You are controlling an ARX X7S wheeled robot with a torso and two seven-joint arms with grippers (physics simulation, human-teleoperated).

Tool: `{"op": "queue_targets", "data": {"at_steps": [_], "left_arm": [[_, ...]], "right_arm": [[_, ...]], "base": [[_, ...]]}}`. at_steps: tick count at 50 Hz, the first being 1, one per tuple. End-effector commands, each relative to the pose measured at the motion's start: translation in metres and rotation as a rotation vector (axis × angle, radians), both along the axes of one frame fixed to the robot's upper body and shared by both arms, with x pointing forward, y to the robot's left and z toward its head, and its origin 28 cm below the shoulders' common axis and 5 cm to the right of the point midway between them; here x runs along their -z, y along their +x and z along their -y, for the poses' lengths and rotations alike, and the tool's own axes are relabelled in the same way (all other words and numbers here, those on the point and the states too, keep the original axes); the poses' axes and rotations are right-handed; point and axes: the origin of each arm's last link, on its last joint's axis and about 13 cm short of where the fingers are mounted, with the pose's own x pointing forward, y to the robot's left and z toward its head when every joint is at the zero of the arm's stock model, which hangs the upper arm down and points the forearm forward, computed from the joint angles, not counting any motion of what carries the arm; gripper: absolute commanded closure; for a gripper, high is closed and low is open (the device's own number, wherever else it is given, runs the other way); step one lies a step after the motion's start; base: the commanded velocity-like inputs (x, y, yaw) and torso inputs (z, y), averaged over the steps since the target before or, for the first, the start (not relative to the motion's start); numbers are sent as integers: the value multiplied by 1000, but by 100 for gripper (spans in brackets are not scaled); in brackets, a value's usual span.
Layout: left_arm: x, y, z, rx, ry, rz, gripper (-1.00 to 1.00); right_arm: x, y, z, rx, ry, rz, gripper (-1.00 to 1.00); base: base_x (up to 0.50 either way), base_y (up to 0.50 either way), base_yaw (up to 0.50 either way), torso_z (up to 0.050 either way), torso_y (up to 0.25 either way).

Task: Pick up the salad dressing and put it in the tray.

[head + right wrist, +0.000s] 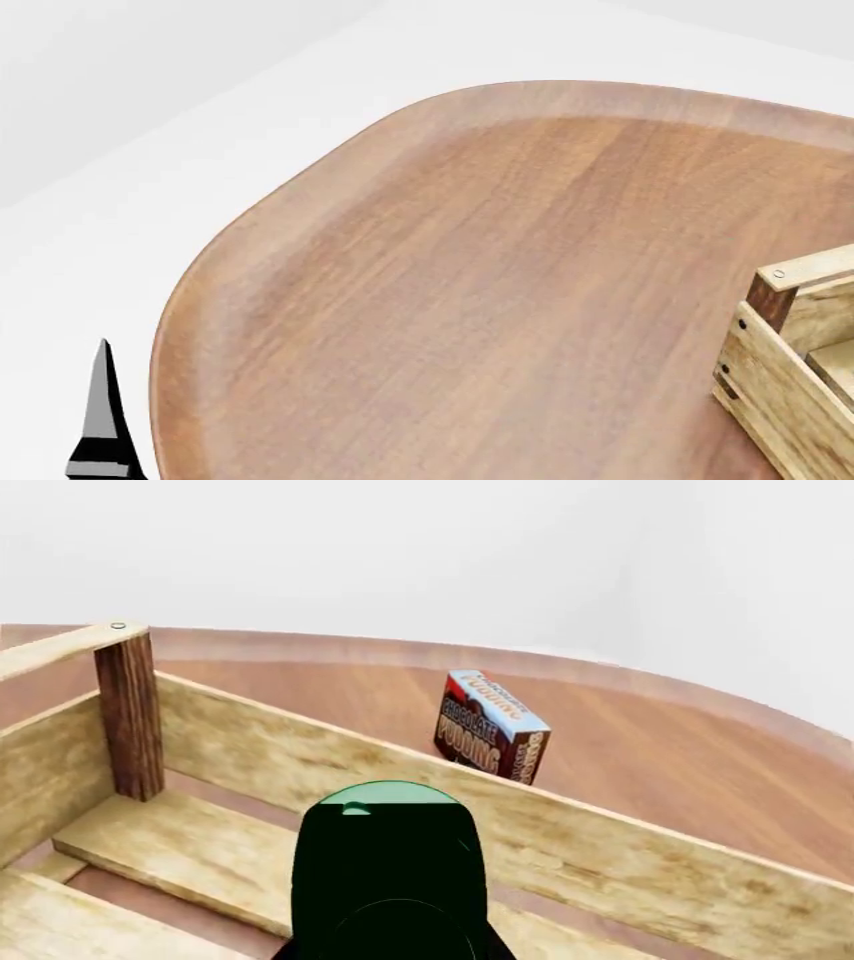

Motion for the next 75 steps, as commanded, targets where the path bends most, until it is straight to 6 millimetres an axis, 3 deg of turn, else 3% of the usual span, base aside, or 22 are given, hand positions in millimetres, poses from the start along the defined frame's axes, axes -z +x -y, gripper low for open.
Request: {"op": "queue_targets", "data": {"at_steps": [1, 14, 66, 67, 75], "left_arm": [[-2, 2, -2, -7, 5, 13, -100], [-3, 1, -1, -6, 7, 15, -100], [-3, 2, -1, -3, 9, 13, -100], [-3, 2, -1, -3, 9, 14, -100], [-3, 2, -1, -4, 9, 14, -100]], "right_arm": [[12, 0, -2, -9, -16, -24, 100], [29, -2, -3, -13, 4, -36, 100], [57, -18, -6, 12, 39, -59, 100], [57, -18, -6, 12, 37, -59, -100], [56, -18, -6, 8, 33, -52, -100]], "base": [[0, 0, 0, 0, 0], [0, 0, 0, 0, 1], [0, 0, 0, 0, 0], [0, 0, 0, 0, 0], [0, 0, 0, 0, 0]]}}
